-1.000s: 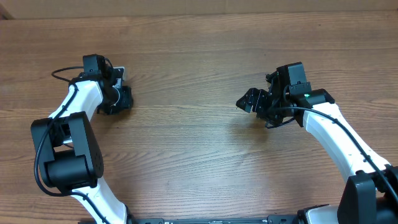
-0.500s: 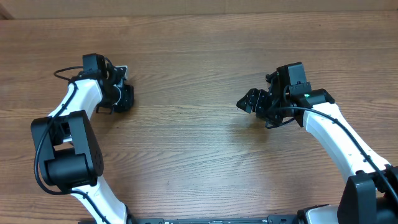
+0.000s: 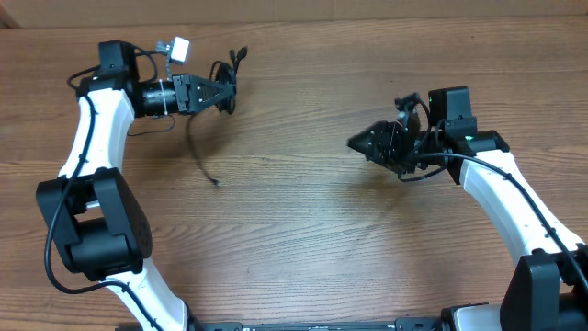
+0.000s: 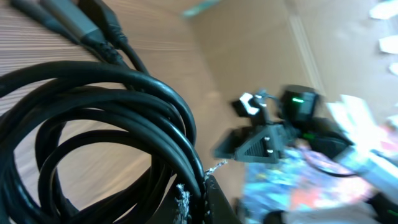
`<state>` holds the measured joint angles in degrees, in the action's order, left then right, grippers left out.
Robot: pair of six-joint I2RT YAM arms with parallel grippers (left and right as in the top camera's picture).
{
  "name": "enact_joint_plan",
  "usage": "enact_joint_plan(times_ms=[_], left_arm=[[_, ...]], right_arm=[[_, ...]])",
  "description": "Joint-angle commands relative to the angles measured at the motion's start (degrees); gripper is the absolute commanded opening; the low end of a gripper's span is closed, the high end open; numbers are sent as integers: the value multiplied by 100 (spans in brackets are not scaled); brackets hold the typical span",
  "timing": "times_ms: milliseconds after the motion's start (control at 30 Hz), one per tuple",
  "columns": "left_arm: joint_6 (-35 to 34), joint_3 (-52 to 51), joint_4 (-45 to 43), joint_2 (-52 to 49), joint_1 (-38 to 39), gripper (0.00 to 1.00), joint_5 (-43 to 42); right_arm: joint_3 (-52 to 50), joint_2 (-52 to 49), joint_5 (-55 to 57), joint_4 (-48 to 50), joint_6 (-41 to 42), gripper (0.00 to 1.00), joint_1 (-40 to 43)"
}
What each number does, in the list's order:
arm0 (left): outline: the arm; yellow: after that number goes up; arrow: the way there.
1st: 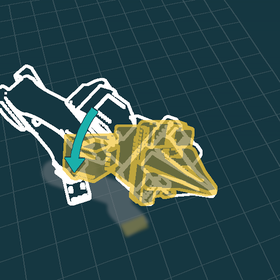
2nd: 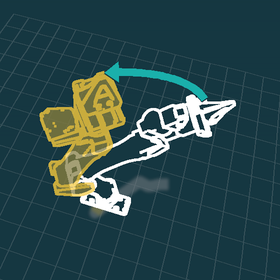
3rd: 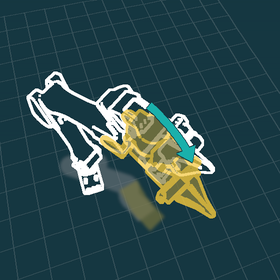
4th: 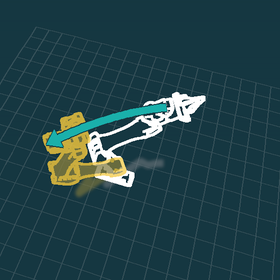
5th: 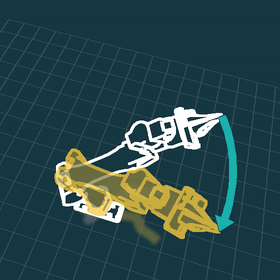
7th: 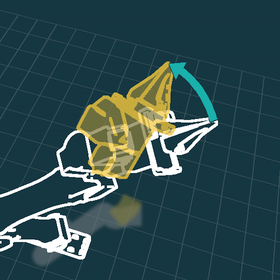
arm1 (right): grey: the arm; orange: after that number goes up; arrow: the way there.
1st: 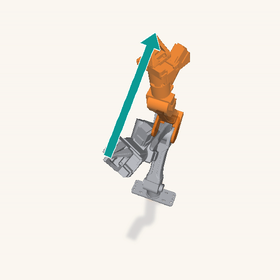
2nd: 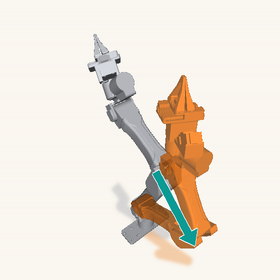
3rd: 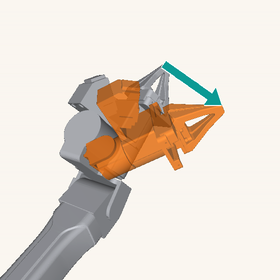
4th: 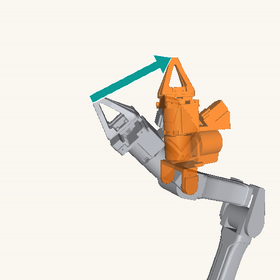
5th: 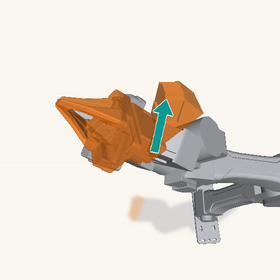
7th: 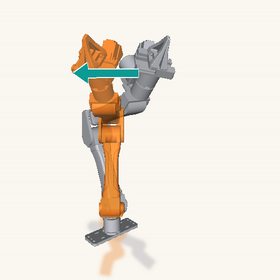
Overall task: Untangle cables
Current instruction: 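Grasp the black cable bundle with the left gripper and lift it, then bring the lifted cables to the right gripper and grasp a loop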
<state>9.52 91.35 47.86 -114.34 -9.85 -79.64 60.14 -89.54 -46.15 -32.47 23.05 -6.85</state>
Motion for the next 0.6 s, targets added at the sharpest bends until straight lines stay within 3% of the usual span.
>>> enact_joint_plan(times_ms=[0,300,433,567], left_arm=[[203,66,17,13,330,4,-1102],[74,66,-15,13,1303,4,-1104],[66,66,-52,13,1589,4,-1104],[-262,66,-52,13,1753,4,-1106]], right_arm=[[90,-15,-1593,387,-579,74,-11],[90,-15,-2107,1266,-28,75,-31],[90,-15,-2168,1526,120,63,-31],[90,-15,-2483,1722,52,65,-31]])
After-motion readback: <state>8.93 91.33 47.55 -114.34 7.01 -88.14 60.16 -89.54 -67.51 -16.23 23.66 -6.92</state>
